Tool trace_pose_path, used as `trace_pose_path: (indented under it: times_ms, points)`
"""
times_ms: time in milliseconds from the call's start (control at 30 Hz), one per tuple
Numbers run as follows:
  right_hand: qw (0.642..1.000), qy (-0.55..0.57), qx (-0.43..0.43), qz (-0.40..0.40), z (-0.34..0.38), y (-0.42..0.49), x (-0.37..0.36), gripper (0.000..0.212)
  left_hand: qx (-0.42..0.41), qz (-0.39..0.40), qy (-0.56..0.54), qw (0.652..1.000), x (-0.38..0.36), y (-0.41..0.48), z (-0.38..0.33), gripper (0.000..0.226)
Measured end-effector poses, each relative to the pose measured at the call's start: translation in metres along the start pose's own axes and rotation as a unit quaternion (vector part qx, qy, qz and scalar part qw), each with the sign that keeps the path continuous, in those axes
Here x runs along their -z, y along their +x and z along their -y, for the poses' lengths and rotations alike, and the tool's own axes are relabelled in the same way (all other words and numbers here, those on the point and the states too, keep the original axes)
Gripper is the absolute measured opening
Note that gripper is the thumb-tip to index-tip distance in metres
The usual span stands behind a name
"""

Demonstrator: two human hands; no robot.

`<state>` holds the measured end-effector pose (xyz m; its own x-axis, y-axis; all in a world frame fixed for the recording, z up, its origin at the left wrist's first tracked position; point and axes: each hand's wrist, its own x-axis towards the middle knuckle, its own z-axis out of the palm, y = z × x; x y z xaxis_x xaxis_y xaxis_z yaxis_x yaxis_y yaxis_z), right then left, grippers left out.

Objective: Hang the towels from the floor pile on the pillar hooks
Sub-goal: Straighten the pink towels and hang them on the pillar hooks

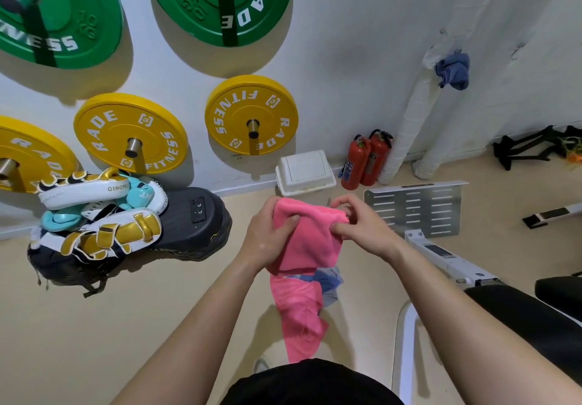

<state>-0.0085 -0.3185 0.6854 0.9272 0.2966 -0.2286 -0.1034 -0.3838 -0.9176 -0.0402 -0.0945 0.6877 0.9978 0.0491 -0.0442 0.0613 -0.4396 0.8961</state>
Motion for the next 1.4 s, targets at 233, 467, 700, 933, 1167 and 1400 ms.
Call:
trace_pose_path:
  times_ms: [233,467,700,933,1167,1400]
  points:
    - [0.981,-0.175,0.020,0.088,0.010,0.005,0.002,0.037,-0.076,-0.015,0.129,0.989,-0.003,-0.005,-0.002,0.017]
    - [0.985,-0.168,0.007,0.033,0.023,0.003,-0.011,0.030,-0.036,-0.093,0.083,0.991,-0.002,-0.003,0.008,0.024]
    - [0.996,0.088,-0.001,-0.022,0.025,0.003,-0.023,0.043,0.003,-0.172,0.015,0.985,-0.006,0.002,0.000,0.024]
    - [0.992,-0.021,-0.008,-0.128,0.021,0.012,-0.044,0.035,0.028,-0.140,0.033,0.989,-0.002,0.022,-0.001,0.029]
    - [0.956,-0.122,-0.017,-0.268,0.046,0.029,-0.057,0.009,0.003,-0.115,0.177,0.978,0.001,0.061,-0.008,0.045]
    - [0.931,-0.174,-0.069,-0.314,0.045,0.055,-0.035,0.034,0.007,0.000,0.092,0.996,0.000,0.097,-0.005,0.039]
